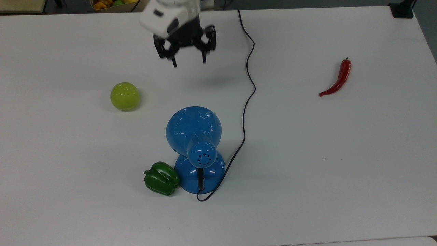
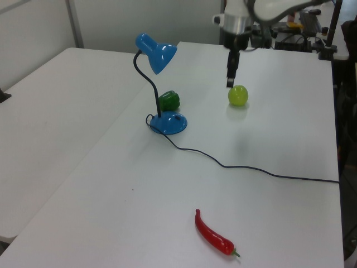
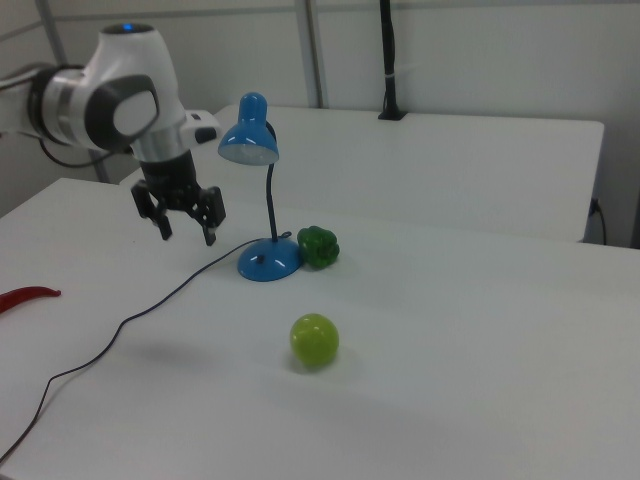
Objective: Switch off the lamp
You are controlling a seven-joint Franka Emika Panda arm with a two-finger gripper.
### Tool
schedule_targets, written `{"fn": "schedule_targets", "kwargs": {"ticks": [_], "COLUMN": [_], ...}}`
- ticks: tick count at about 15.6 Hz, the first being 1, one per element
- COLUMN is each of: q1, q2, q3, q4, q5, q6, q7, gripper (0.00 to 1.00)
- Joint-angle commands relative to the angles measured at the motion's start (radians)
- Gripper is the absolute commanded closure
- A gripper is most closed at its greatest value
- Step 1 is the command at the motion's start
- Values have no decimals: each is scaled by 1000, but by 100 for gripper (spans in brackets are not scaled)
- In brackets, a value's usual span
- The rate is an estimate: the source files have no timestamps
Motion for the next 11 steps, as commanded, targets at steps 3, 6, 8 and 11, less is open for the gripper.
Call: {"fn": "schedule_targets", "kwargs": {"ticks": [3,6,8,11], "q1": [7,9,10,12], "q2": [-137,-137,-134,-134], "q3": [-5,-5,-2,4], "q4": [24,100,114,117], "q5": [-12,-3,3,-1], "q6": [-191,-278,-271,-263], "q7": [19,85,106,165], "gripper": [0,0,0,0]}}
